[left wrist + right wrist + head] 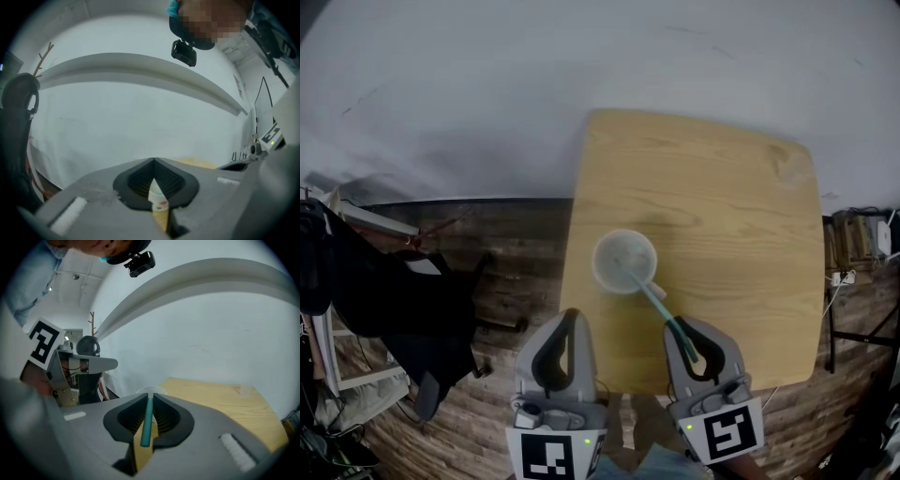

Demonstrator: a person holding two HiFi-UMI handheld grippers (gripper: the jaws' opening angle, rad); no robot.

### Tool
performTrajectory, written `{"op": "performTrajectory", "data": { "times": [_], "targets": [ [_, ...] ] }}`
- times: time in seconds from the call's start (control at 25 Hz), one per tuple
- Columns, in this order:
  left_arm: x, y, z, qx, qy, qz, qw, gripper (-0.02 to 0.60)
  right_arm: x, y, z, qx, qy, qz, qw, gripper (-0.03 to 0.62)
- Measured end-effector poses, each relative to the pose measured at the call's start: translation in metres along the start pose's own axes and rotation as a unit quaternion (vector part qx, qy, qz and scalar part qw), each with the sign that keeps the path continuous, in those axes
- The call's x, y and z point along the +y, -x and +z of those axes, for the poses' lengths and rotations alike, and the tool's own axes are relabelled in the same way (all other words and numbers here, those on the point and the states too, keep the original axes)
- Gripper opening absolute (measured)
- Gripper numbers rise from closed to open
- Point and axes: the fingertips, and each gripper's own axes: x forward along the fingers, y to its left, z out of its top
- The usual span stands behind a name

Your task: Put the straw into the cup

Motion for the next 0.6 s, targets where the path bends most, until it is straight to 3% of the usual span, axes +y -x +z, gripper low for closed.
{"op": "performTrajectory", "data": {
  "times": [0.24,0.6],
  "targets": [
    [-0.009,-0.002,0.024,-0.024,-0.008,-0.011,0.9996,0.017,0.0,0.001,0.001,0.0,0.003,-0.005,1.0,0.081],
    [-0.019,-0.004,0.05,-0.053,-0.02,-0.029,0.998,0.017,-0.01,0.034,0.074,-0.076,0.022,-0.032,0.996,0.081]
  ]
}}
